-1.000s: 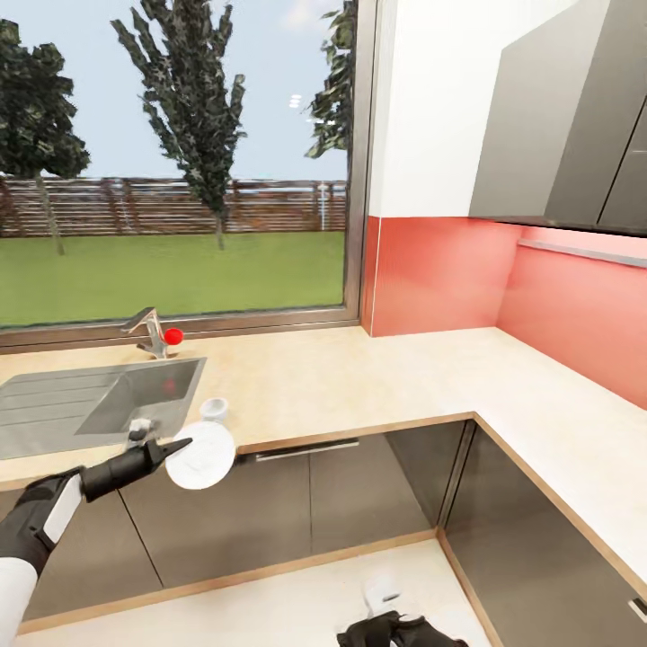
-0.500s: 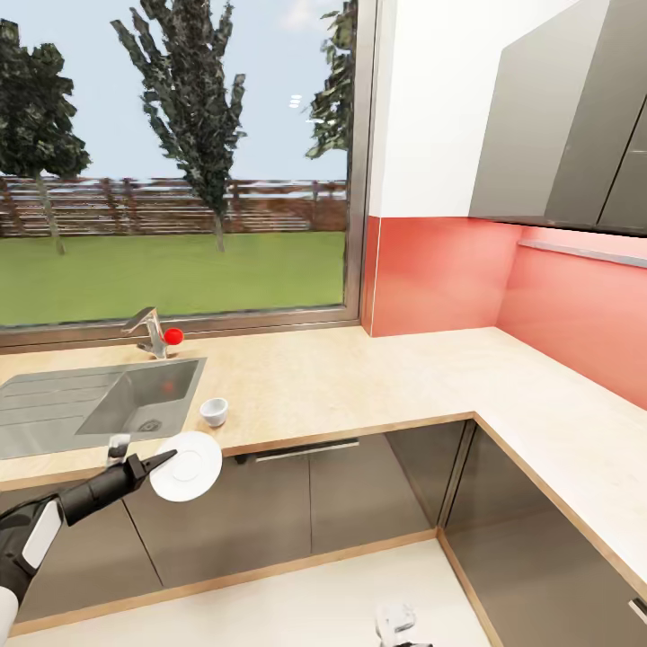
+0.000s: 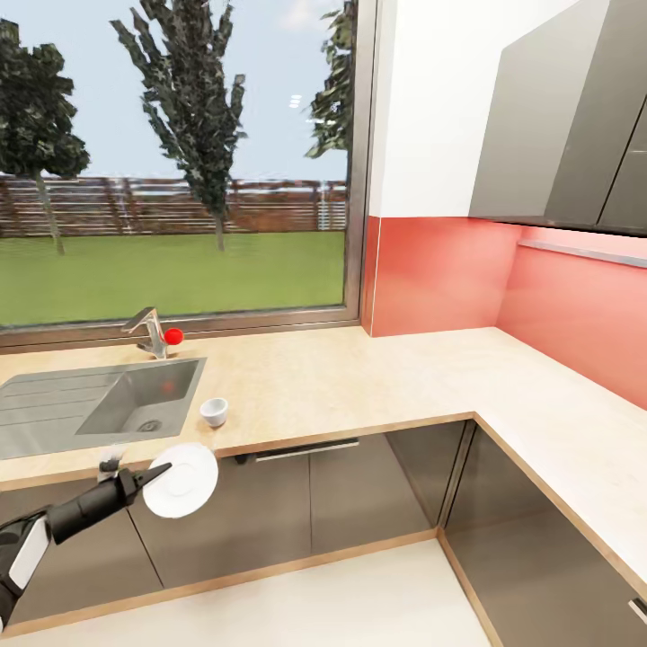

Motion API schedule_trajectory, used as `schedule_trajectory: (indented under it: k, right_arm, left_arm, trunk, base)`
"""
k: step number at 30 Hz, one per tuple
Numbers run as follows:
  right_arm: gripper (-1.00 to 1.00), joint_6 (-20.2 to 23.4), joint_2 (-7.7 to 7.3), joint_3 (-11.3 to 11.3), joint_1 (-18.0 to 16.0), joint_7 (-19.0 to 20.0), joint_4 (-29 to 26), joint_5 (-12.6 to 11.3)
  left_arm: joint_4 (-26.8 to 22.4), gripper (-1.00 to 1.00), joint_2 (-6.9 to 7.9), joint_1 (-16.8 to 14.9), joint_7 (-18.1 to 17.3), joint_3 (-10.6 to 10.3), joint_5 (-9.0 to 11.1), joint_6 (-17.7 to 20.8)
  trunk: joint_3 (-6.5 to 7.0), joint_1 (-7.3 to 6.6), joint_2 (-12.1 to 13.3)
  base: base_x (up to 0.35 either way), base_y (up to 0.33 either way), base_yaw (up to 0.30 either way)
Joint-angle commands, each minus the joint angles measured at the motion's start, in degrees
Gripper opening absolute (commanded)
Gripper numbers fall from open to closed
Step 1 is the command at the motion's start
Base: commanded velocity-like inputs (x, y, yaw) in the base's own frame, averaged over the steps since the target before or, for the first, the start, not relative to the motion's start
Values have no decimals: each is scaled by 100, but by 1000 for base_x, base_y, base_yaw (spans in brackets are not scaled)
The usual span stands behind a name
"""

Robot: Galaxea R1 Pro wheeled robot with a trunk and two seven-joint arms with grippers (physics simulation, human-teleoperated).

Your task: Set up a coffee station on the kitchen countertop: keep the coffee maker on the countertop, move the bottle of coffee from the kitchen shelf to the counter next to the coffee maker, place a paper coffee filter on top of the coffee maker, put the saucer next to the coffee maker with the coffee cup on the saucer, and place the electric kettle next to the coffee maker.

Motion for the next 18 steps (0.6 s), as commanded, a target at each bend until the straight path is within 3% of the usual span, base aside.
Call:
schedule_trajectory:
  k: [1, 7, 18]
  right_arm:
    - [100, 34, 8, 49, 2, -29, -11, -44]
    - [100, 32, 47, 28, 8, -43, -19, -68]
    - [100, 27, 48, 29, 11, -28, -11, -55]
  left_arm:
    - [4, -100, 43, 14, -41, 4, 13, 39]
    - [36, -100, 241, 61, -247, 4, 11, 46]
    - [47, -100, 266, 65, -259, 47, 9, 55]
  trunk:
    - [-13, 4, -13]
    - [-13, 4, -13]
    - [-14, 4, -13]
  base:
    - [0, 0, 0]
    - [0, 0, 0]
    - [0, 0, 3]
